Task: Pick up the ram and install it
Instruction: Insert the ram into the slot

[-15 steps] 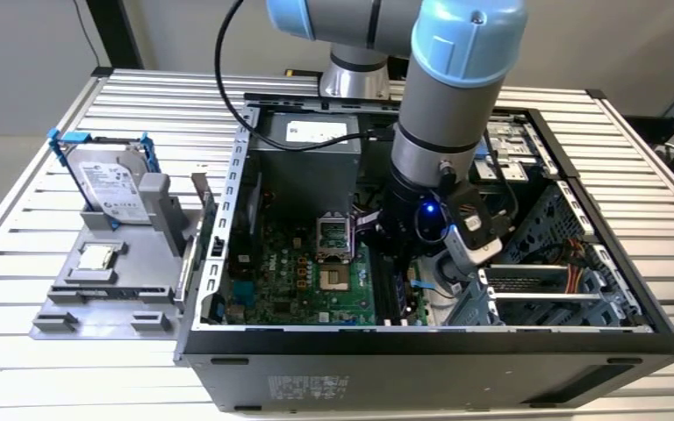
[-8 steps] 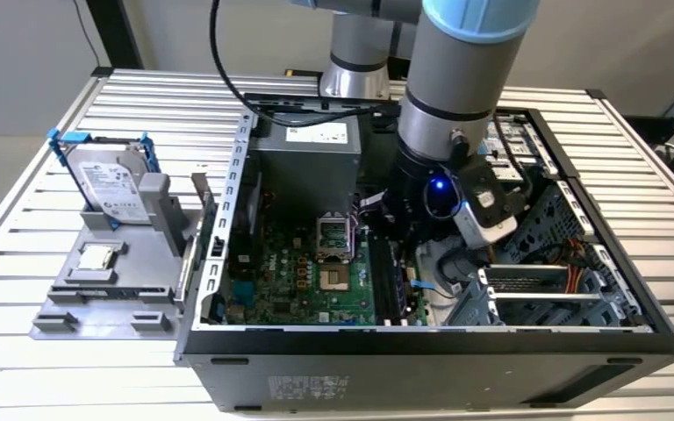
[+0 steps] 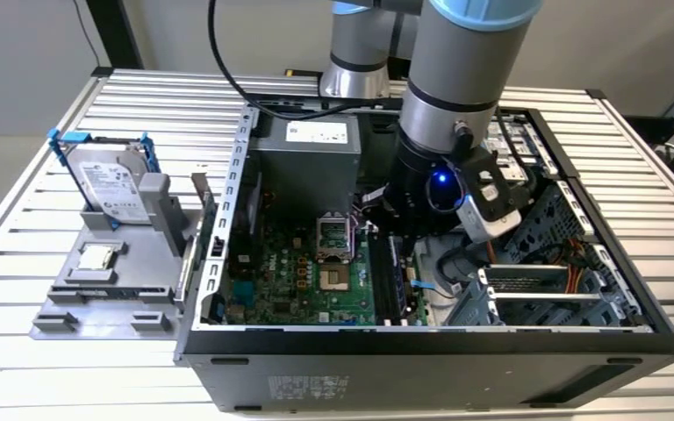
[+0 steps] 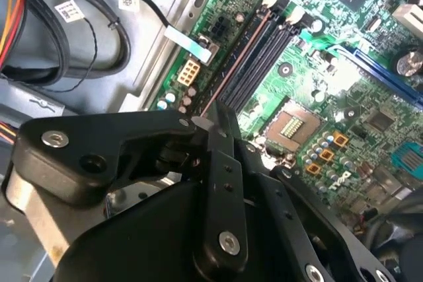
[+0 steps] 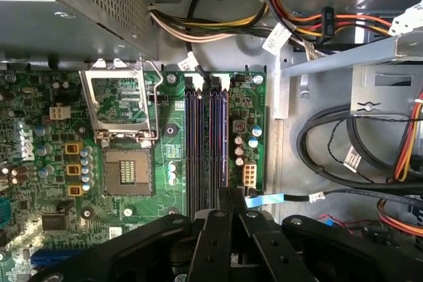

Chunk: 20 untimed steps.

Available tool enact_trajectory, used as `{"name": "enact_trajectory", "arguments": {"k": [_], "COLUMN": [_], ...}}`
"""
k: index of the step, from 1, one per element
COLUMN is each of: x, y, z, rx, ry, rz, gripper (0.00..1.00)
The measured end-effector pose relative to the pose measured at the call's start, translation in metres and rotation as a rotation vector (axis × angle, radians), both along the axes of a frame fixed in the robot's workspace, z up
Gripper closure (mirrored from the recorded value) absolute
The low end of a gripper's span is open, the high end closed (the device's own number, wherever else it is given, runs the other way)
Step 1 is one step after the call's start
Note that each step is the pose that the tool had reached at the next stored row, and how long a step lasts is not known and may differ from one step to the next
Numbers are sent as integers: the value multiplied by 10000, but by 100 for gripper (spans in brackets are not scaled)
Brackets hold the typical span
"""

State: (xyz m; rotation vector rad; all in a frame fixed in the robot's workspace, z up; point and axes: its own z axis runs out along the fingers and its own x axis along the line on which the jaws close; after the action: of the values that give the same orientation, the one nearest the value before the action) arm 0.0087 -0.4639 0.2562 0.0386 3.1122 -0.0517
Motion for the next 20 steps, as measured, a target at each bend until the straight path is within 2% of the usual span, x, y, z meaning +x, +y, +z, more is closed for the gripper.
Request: {"name": "enact_trajectory", "arguments": {"k": [13,16,20], "x": [0,0,1], "y": [-2,-1,-2], "z": [4,3,4], "rx": [129,130,130], "ry": [0,2,5], "rz": [3,255,824], "gripper": [100,100,100]}}
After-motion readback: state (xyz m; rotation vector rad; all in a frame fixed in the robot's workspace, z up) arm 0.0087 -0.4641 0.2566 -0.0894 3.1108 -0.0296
